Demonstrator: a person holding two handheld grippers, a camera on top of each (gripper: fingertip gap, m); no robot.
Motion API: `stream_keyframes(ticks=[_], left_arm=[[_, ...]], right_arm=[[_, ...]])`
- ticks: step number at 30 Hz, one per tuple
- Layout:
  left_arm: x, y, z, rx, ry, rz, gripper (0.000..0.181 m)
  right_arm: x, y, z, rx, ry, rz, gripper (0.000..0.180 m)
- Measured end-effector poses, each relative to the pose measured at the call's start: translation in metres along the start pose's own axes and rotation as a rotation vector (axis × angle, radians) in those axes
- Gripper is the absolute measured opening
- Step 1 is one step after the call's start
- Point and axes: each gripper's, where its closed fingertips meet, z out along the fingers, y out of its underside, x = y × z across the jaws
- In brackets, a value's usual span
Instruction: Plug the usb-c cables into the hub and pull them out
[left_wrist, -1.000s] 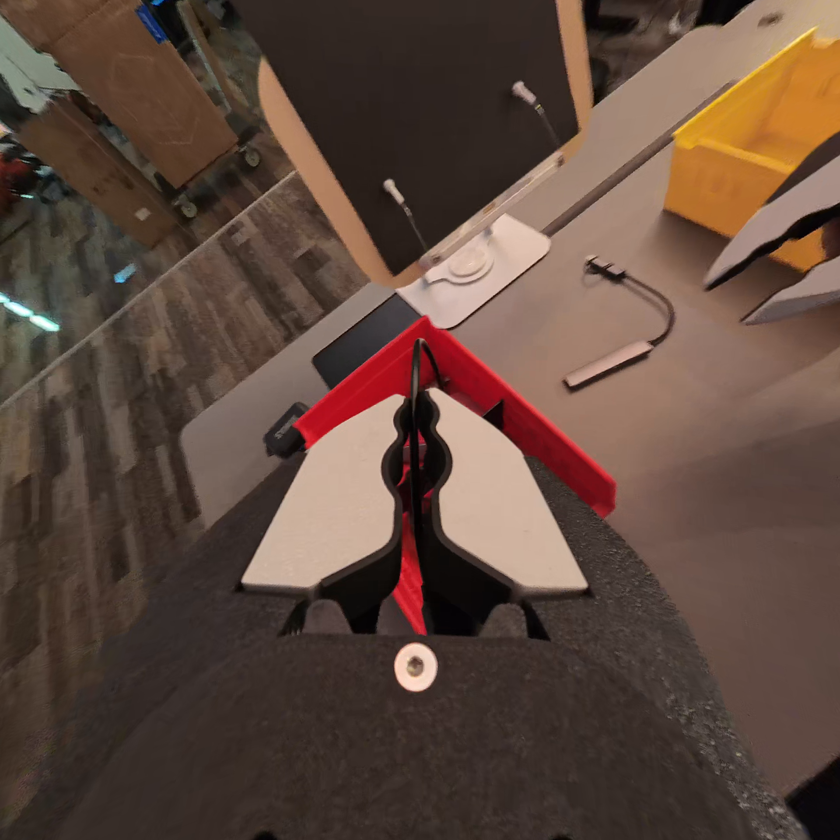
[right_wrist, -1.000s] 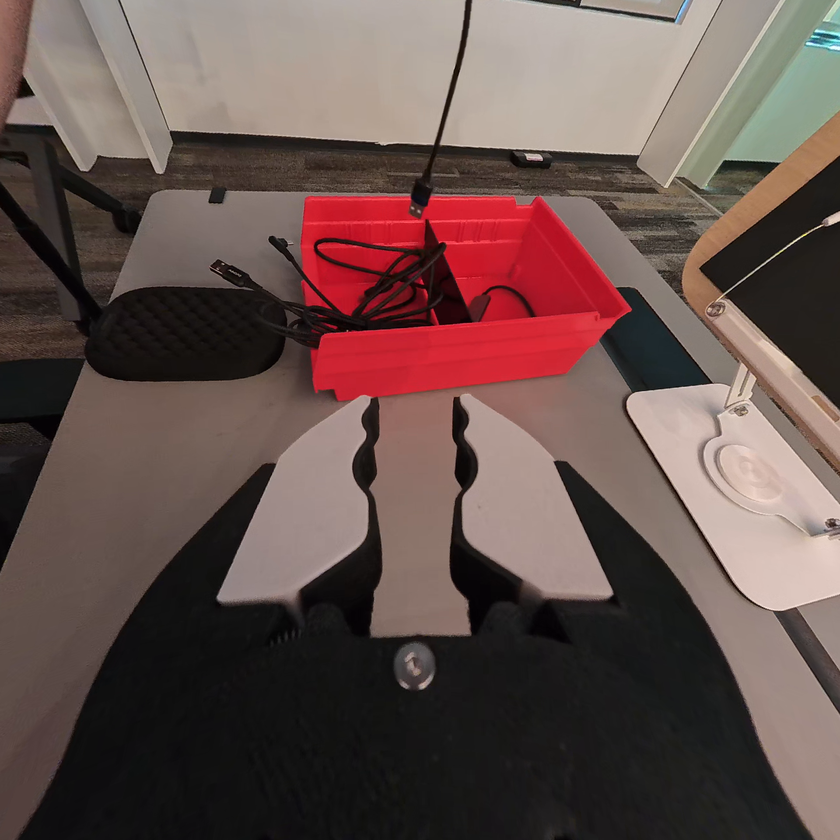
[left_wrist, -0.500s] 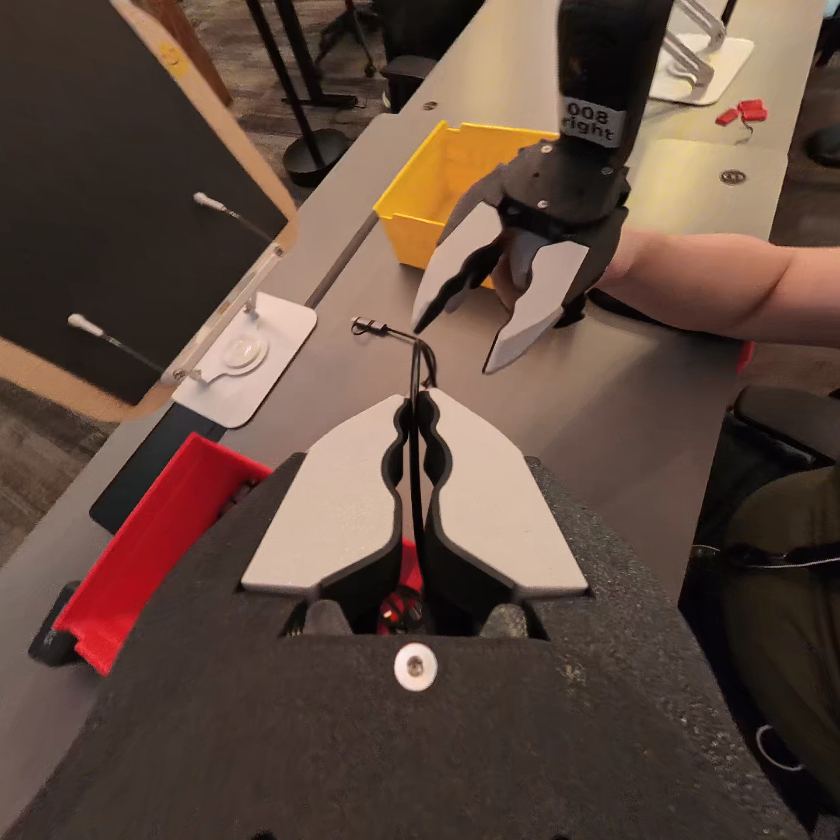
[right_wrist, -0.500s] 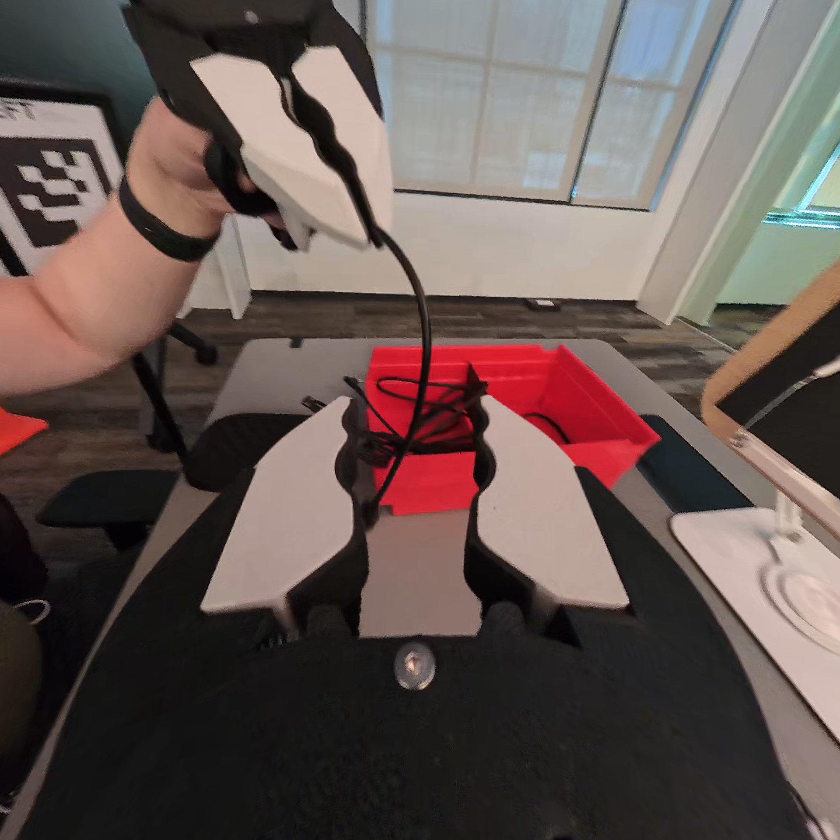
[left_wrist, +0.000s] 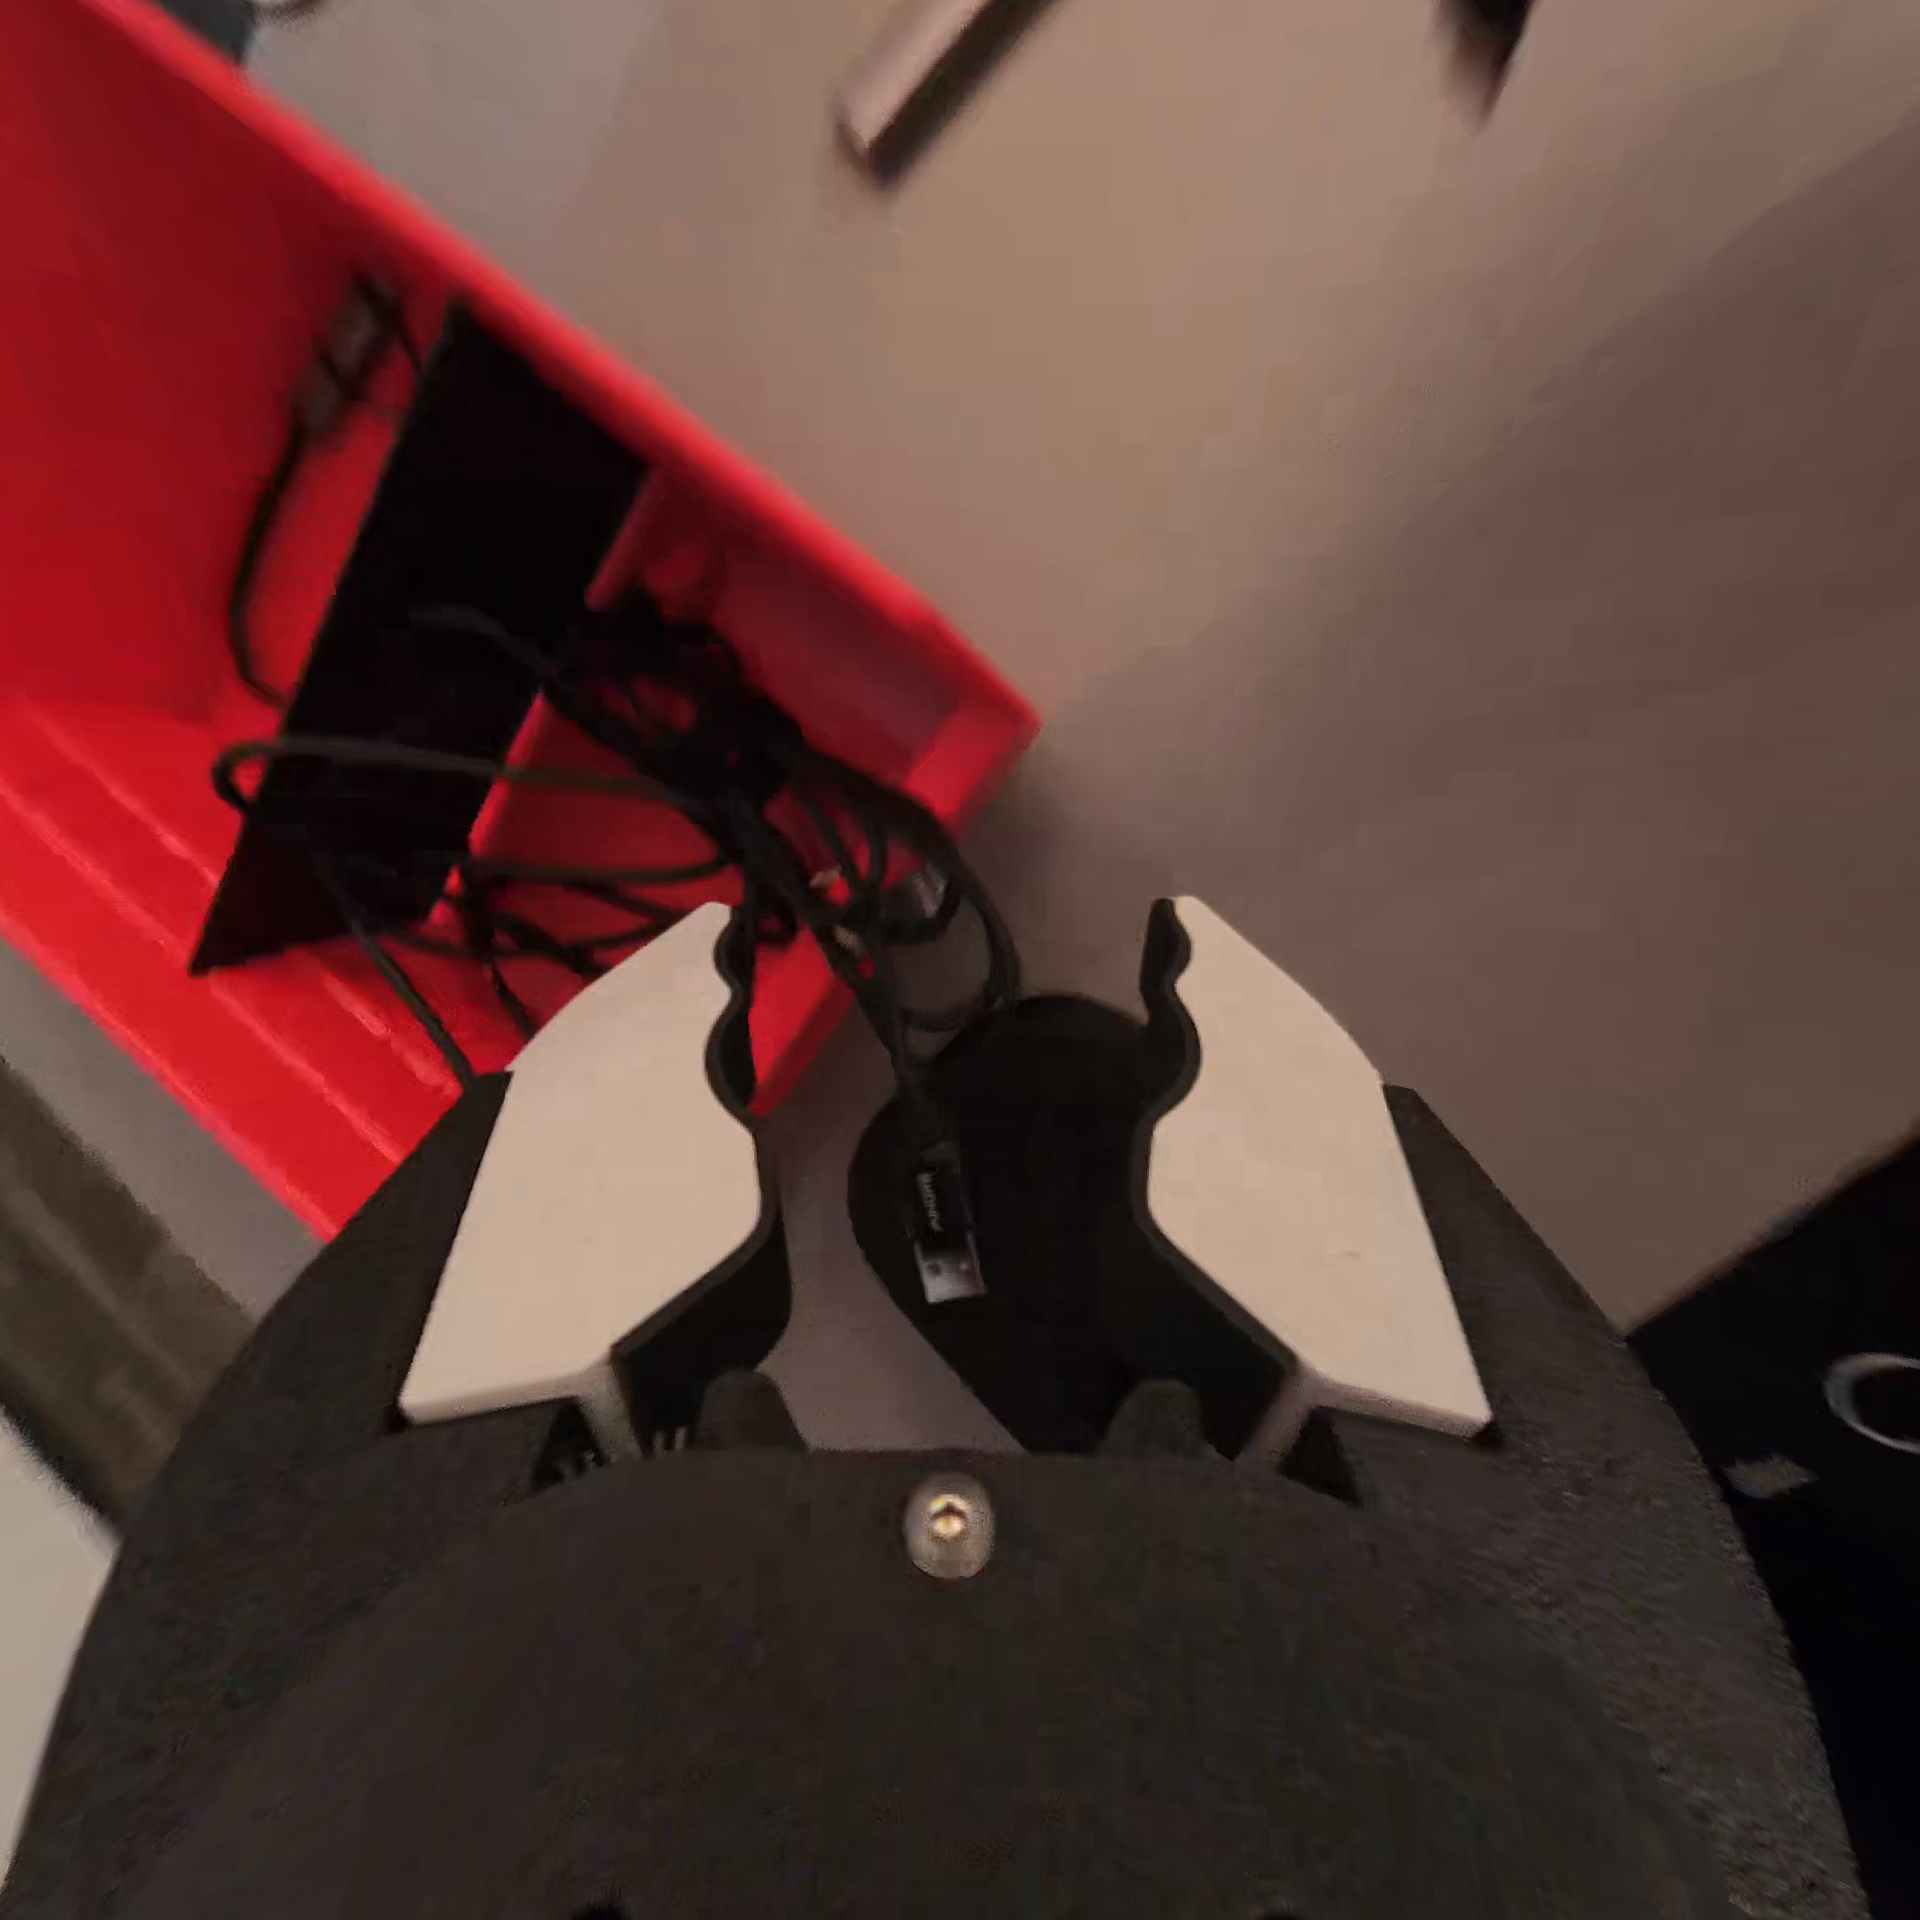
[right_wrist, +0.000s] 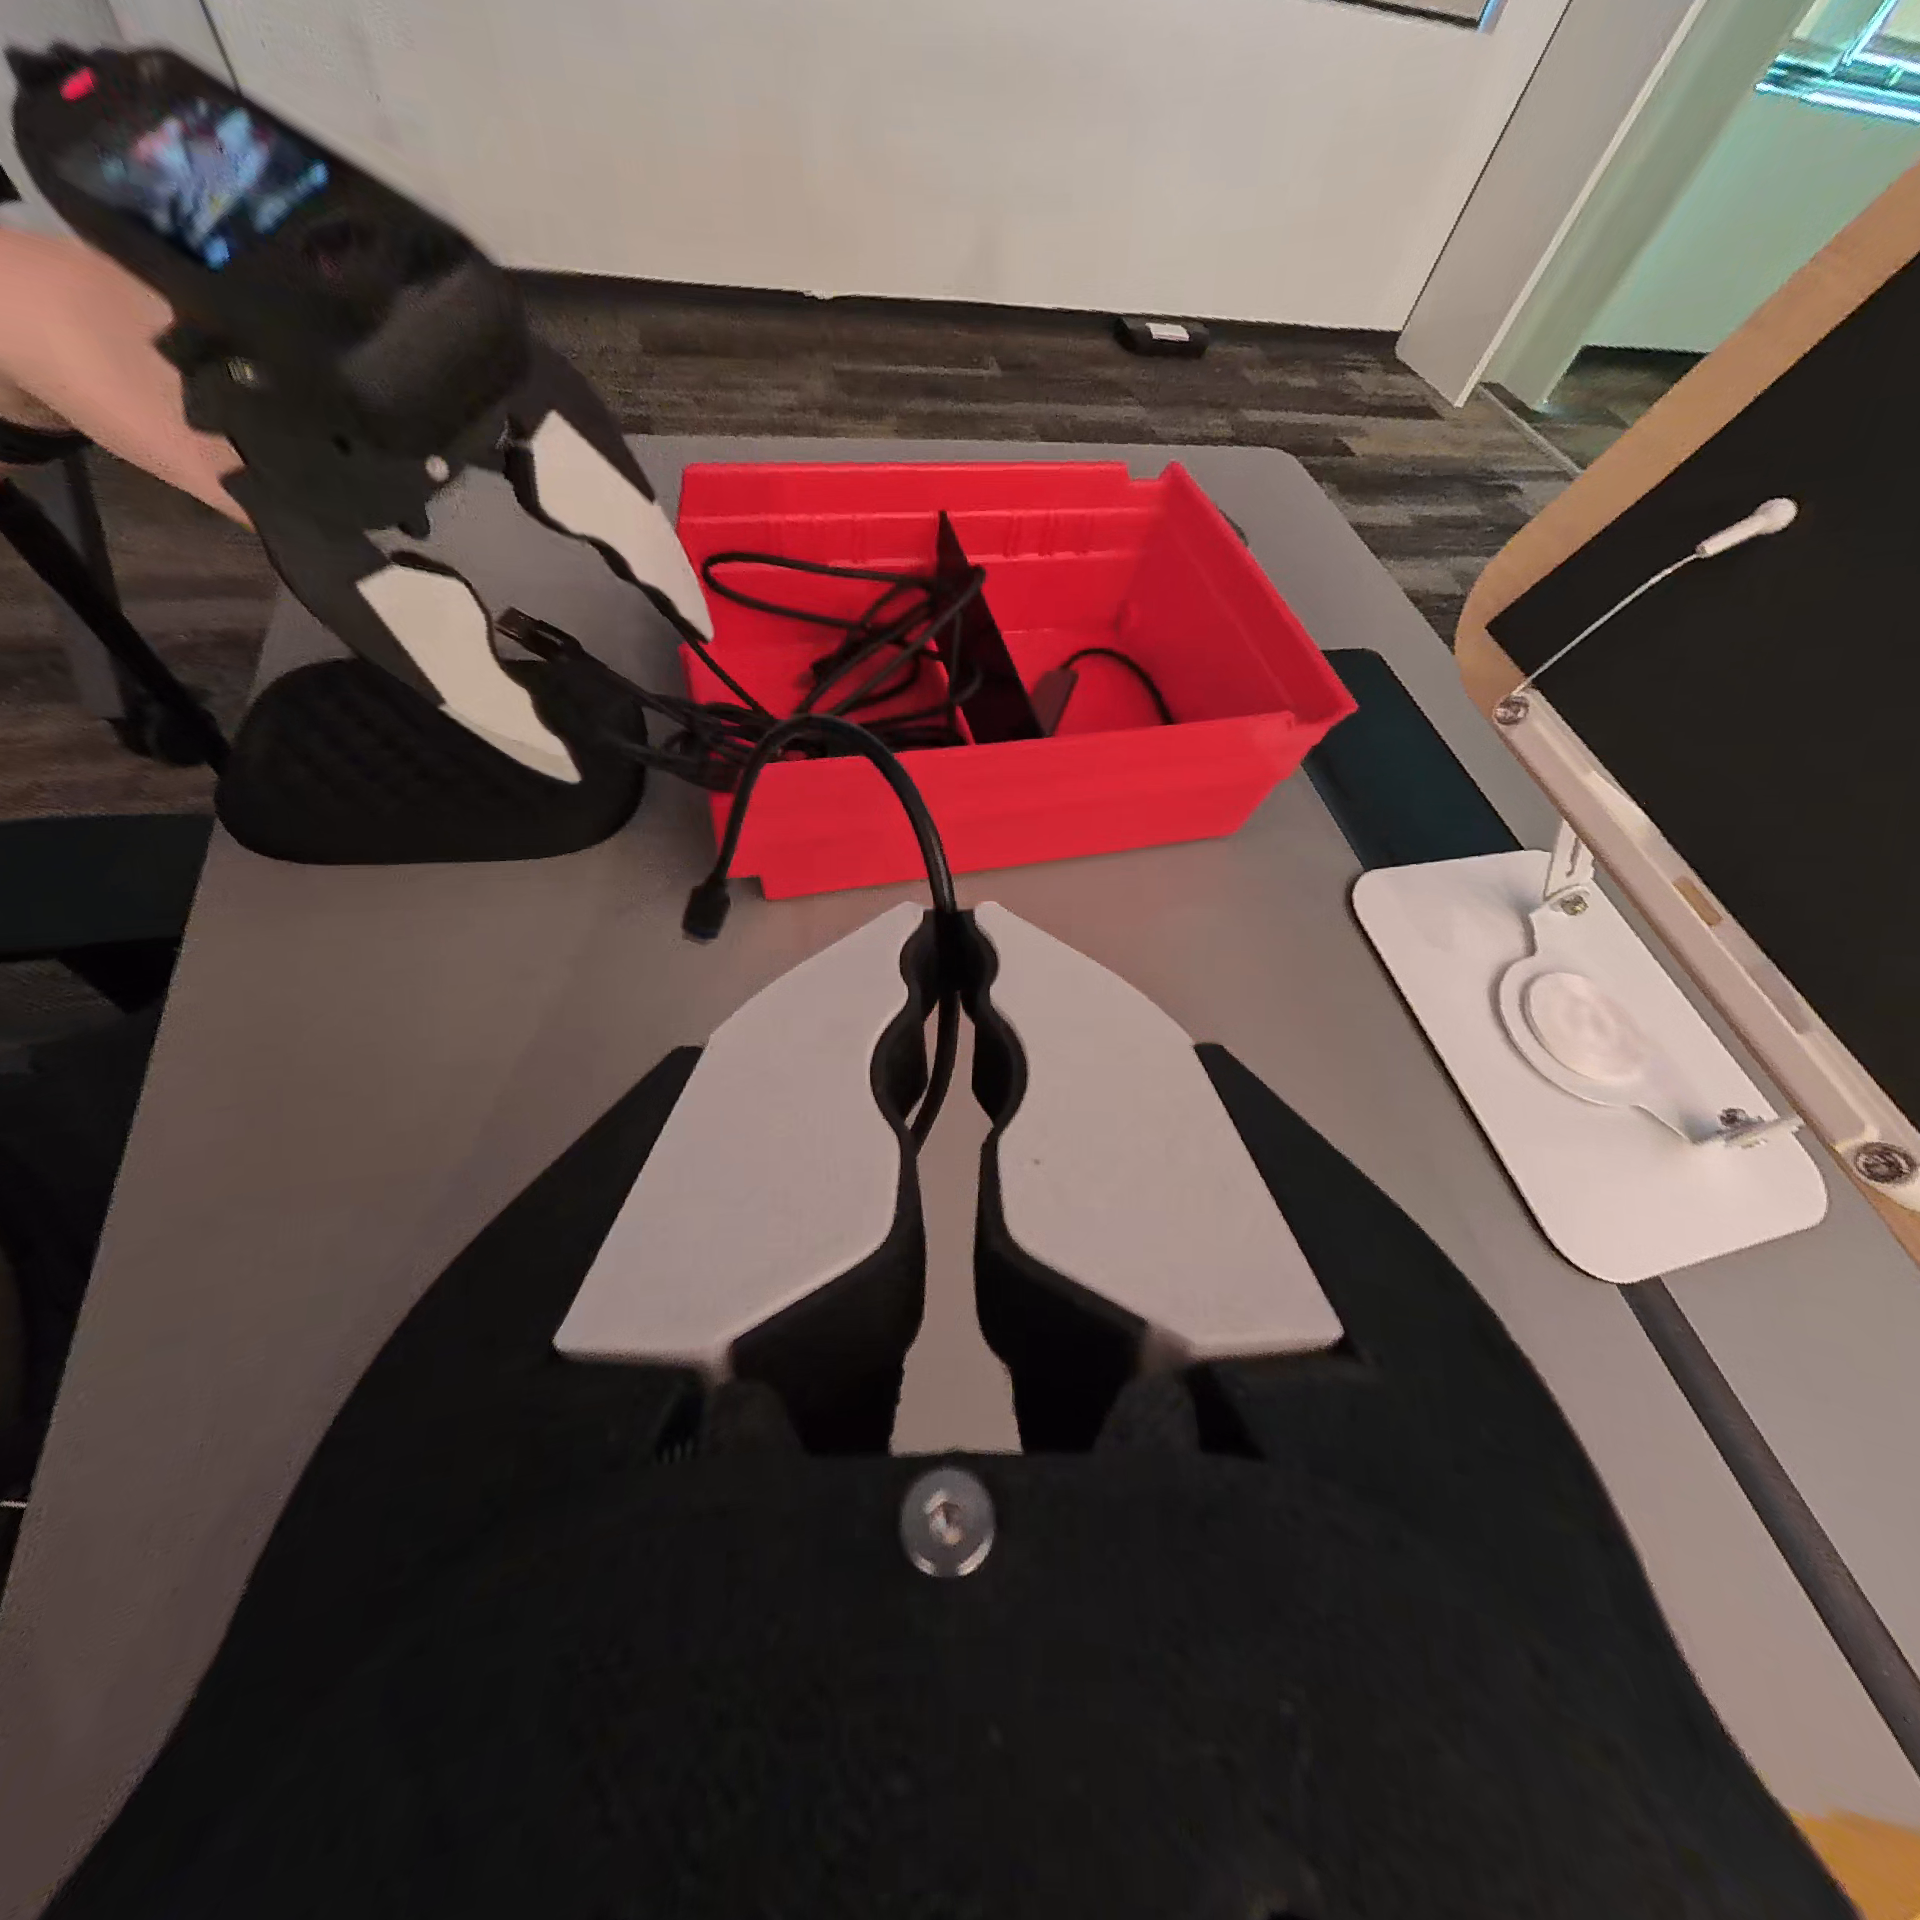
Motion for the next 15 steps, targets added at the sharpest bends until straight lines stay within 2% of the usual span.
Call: stream_keyframes(ticks=[3,6,7,9,15], left_arm=[[-0.01,0.018,0.022,-0.046,-0.095,0.011,0.063],[-0.02,0.026,0.029,-0.072,-0.104,0.049,0.048],[-0.023,0.027,0.027,-0.076,-0.09,0.044,0.048],[-0.035,0.029,0.02,-0.079,-0.078,0.029,0.033],[-0.106,0.053,0.001,-0.164,-0.179,-0.038,0.014]], right_arm=[[0.004,0.003,-0.002,-0.01,0.01,-0.001,0.004],[0.005,0.003,-0.005,-0.005,0.009,0.007,0.004],[0.005,0.003,-0.006,-0.002,0.006,0.007,0.004],[0.005,0.002,-0.008,0.005,0.006,0.009,0.004],[0.007,0.003,-0.011,0.0,0.003,0.009,0.004]])
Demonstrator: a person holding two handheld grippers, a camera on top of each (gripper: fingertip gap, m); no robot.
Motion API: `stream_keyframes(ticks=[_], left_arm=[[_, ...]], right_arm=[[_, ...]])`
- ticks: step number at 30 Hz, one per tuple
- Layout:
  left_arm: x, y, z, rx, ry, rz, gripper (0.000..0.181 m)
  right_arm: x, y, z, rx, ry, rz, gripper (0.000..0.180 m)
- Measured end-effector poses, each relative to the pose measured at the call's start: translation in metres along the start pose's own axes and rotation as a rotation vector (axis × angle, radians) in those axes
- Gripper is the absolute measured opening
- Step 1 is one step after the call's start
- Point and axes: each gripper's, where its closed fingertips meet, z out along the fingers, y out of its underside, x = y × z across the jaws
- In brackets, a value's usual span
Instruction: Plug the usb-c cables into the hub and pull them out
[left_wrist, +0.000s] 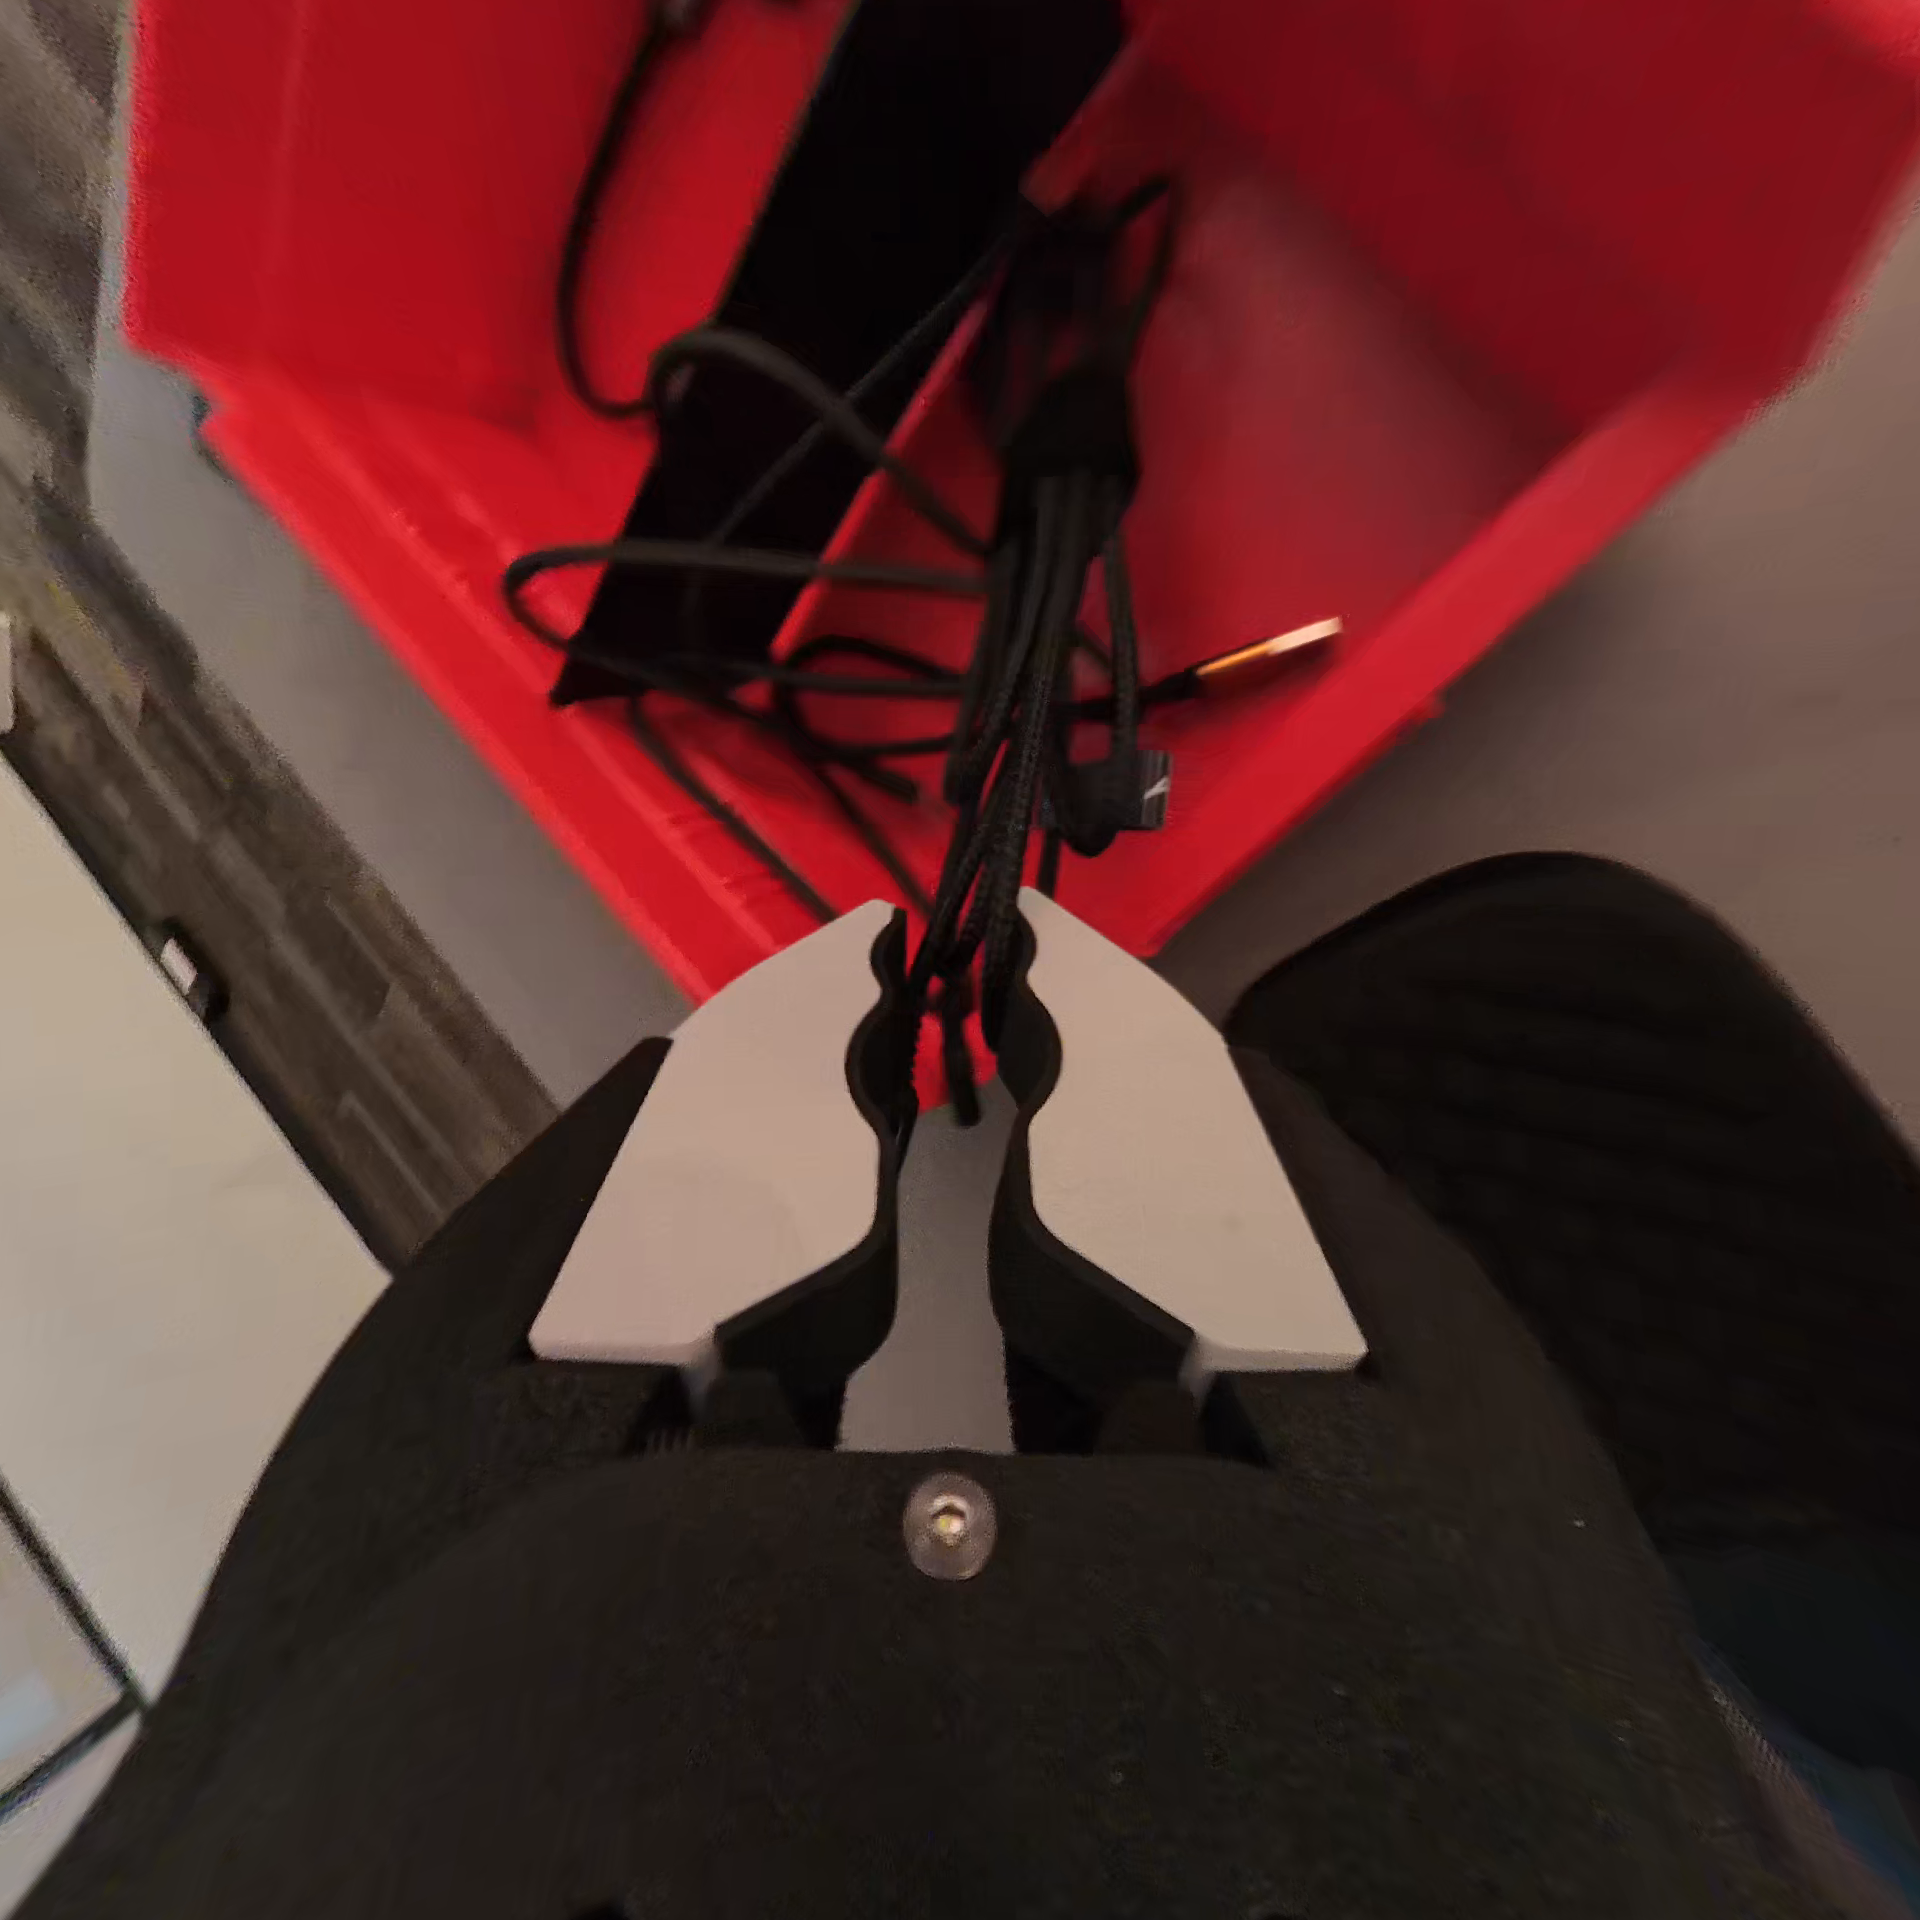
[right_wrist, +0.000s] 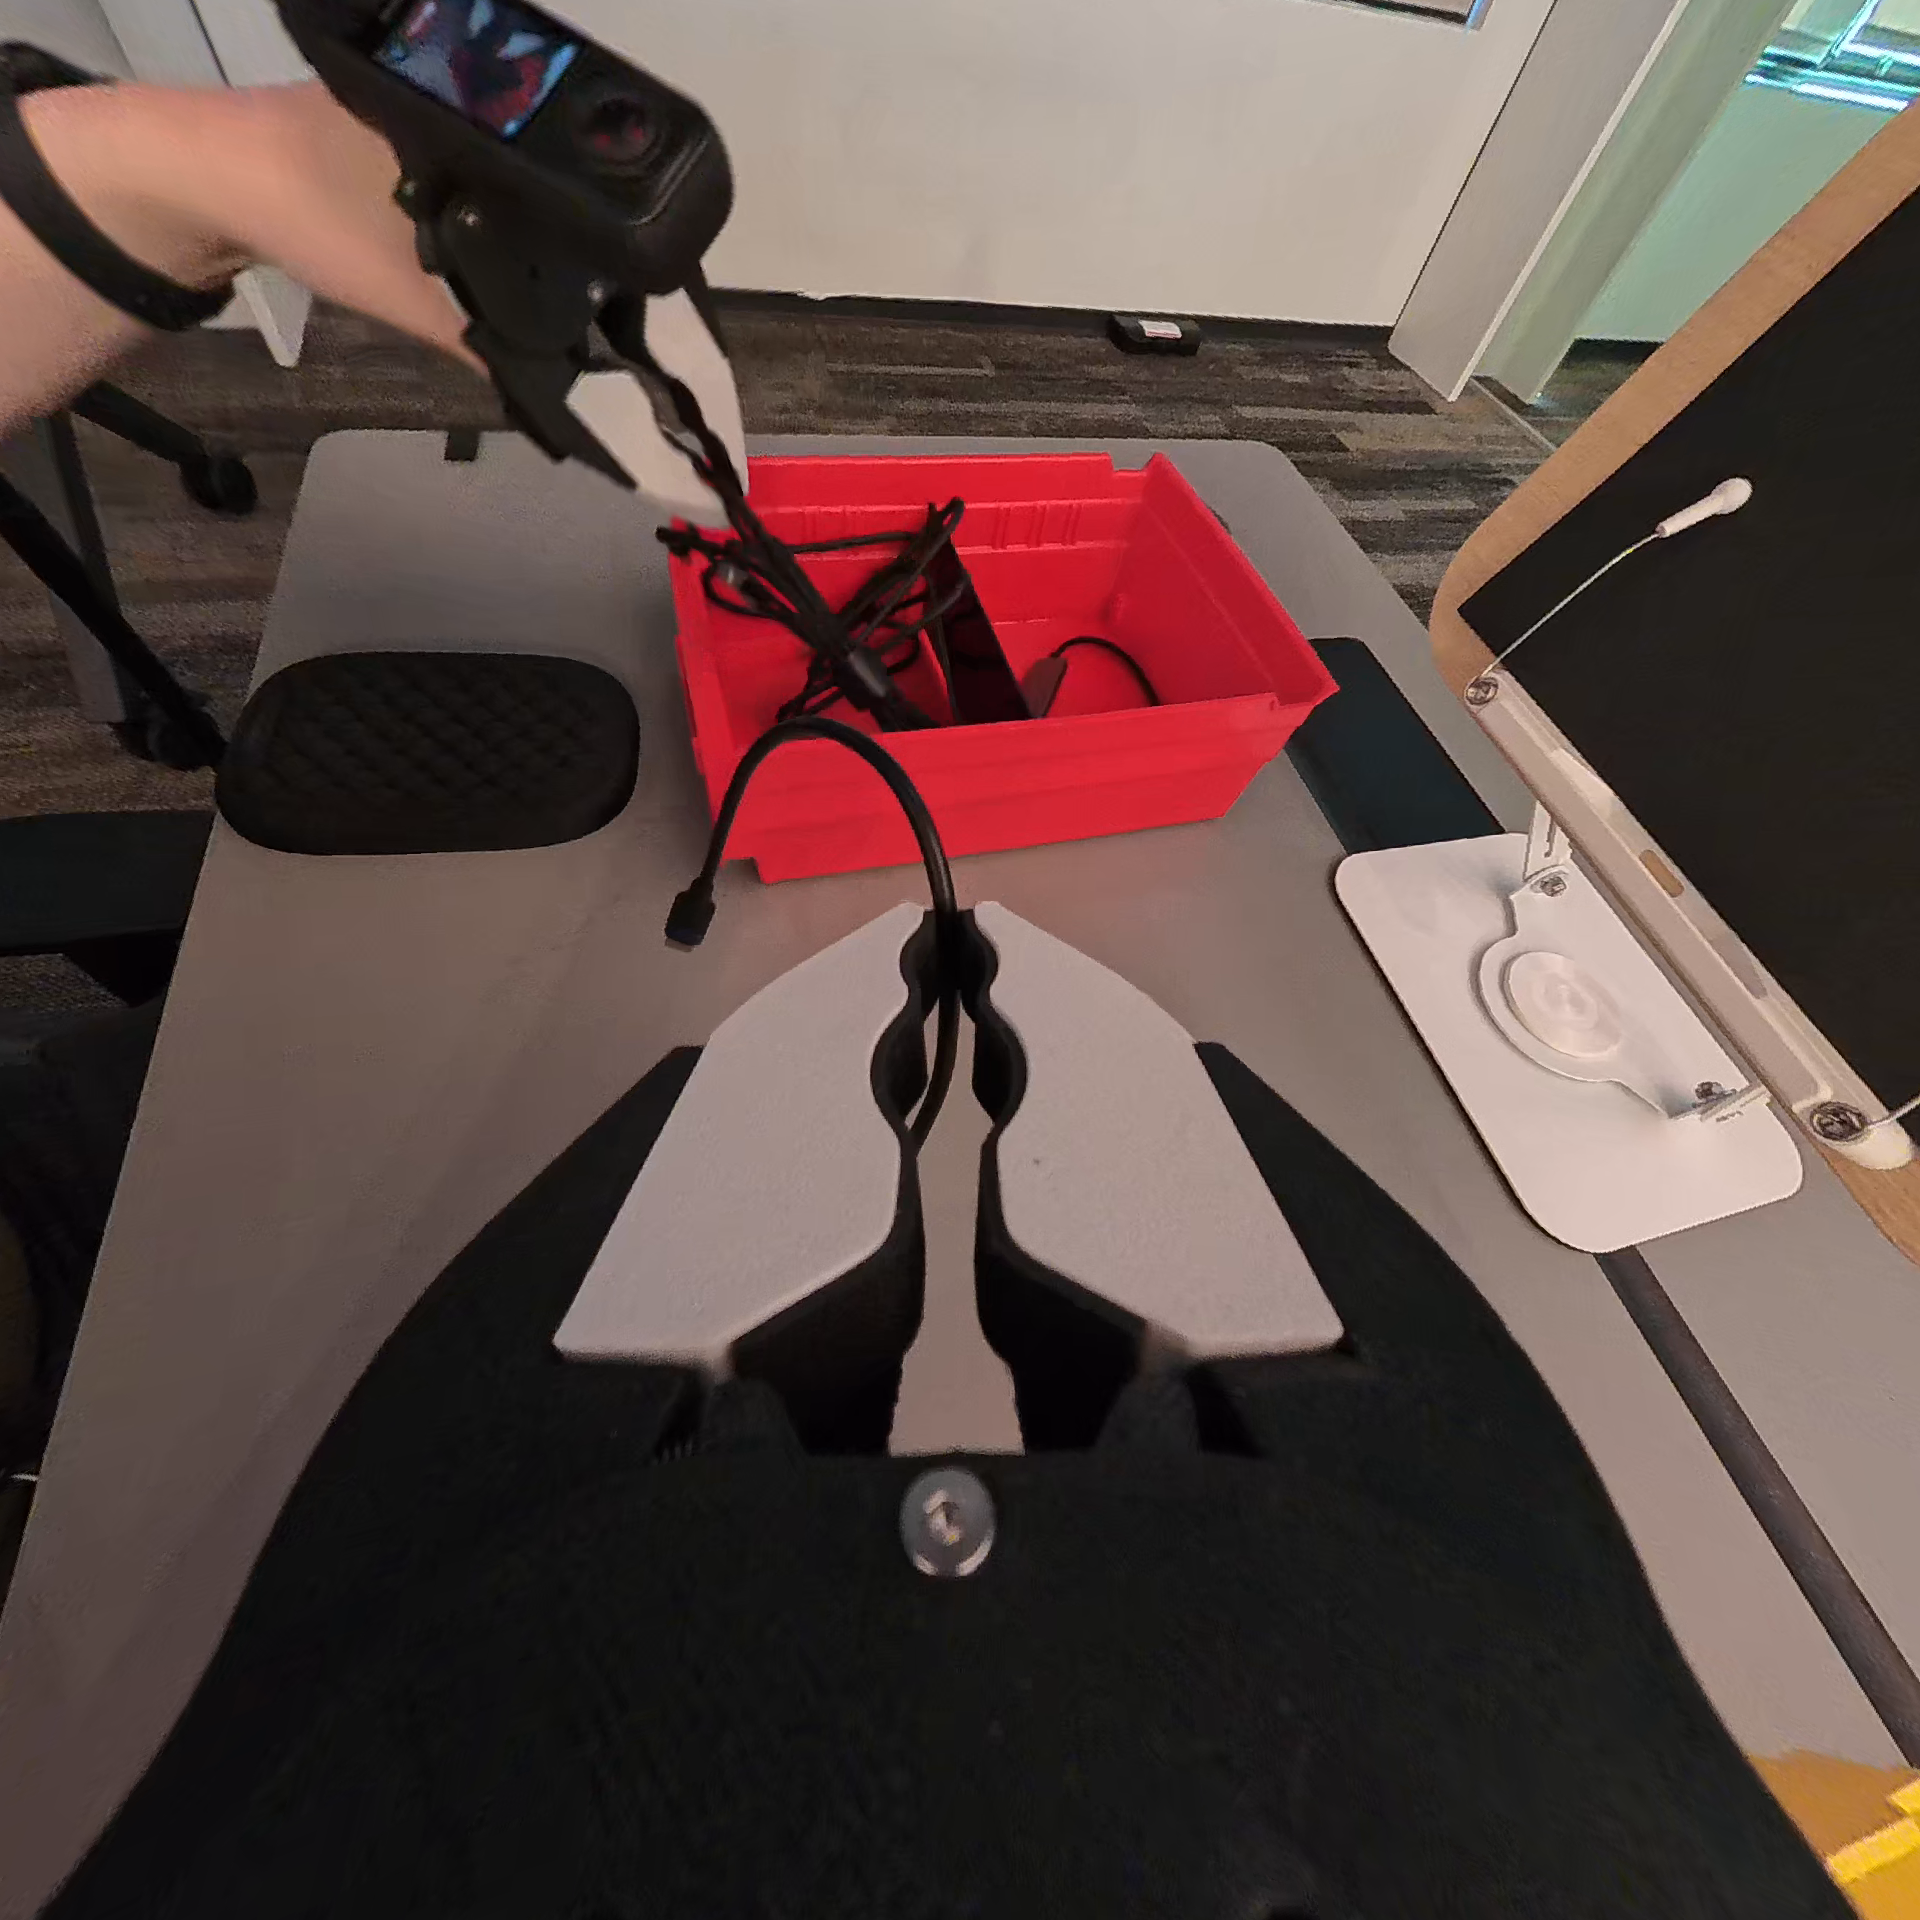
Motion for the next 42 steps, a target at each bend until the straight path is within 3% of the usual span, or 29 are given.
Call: stream_keyframes(ticks=[5,11,14,21,31,38,42], left_arm=[[-0.021,0.008,0.023,-0.083,0.03,-0.041,0.009],[-0.009,0.011,0.05,-0.205,-0.006,0.111,0.011],[-0.014,0.008,0.047,-0.17,0.007,0.081,0.019],[0.001,0.016,0.02,-0.036,0.237,-0.054,0.029],[-0.025,0.039,0.04,-0.036,0.084,-0.182,0.025],[-0.035,0.046,0.009,-0.015,-0.009,-0.181,0.033],[-0.035,0.015,-0.027,0.172,-0.021,-0.23,0.033]], right_arm=[[0.001,0.004,0.001,-0.022,-0.001,-0.002,0.004],[0.001,0.01,0.003,-0.043,-0.013,0.004,0.004],[0.002,0.014,0.005,-0.063,-0.016,0.005,0.004],[0.011,0.024,0.005,-0.101,0.004,0.012,0.004],[0.019,0.022,-0.007,-0.078,0.024,0.034,0.004],[0.026,0.03,-0.01,-0.102,0.033,0.054,0.004],[0.032,0.045,-0.001,-0.162,0.042,0.093,0.004]])
